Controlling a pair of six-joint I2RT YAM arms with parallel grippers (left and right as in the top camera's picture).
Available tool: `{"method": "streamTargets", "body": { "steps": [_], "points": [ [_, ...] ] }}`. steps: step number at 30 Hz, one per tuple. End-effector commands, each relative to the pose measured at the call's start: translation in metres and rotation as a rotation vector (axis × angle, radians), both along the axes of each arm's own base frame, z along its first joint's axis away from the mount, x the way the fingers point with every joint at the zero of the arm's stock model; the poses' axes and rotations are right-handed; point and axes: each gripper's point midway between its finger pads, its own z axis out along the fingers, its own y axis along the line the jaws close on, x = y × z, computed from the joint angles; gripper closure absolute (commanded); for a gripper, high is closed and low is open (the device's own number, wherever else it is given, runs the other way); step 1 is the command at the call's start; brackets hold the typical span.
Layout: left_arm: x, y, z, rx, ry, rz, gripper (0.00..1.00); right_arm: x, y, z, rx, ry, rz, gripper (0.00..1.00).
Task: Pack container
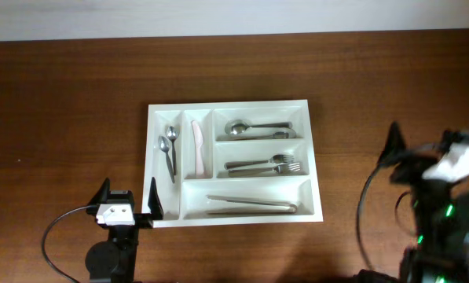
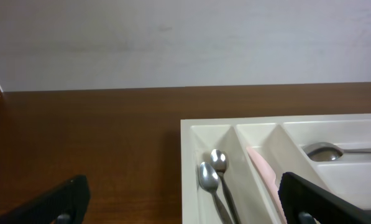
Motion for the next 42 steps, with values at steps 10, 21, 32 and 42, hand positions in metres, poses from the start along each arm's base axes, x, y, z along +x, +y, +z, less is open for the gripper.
{"method": "streamTargets", "body": {
  "steps": [10, 21, 32, 42],
  "points": [
    [0.0, -0.004, 0.0, 0.018, -0.003, -0.024, 0.01, -0.063, 0.05, 0.02, -0.058, -0.256, 0.151, 0.01],
    [0.0, -0.004, 0.0, 0.018, -0.003, -0.024, 0.01, -0.086, 0.055, 0.036, -0.079, -0.361, 0.16, 0.01],
    [0.0, -0.004, 0.0, 0.018, -0.003, -0.024, 0.01, -0.093, 0.061, 0.041, -0.077, -0.402, 0.19, 0.01],
    [0.0, -0.004, -0.001, 0.018, -0.002, -0.024, 0.01, -0.086, 0.066, 0.03, -0.059, -0.382, 0.218, 0.01]
  ]
}}
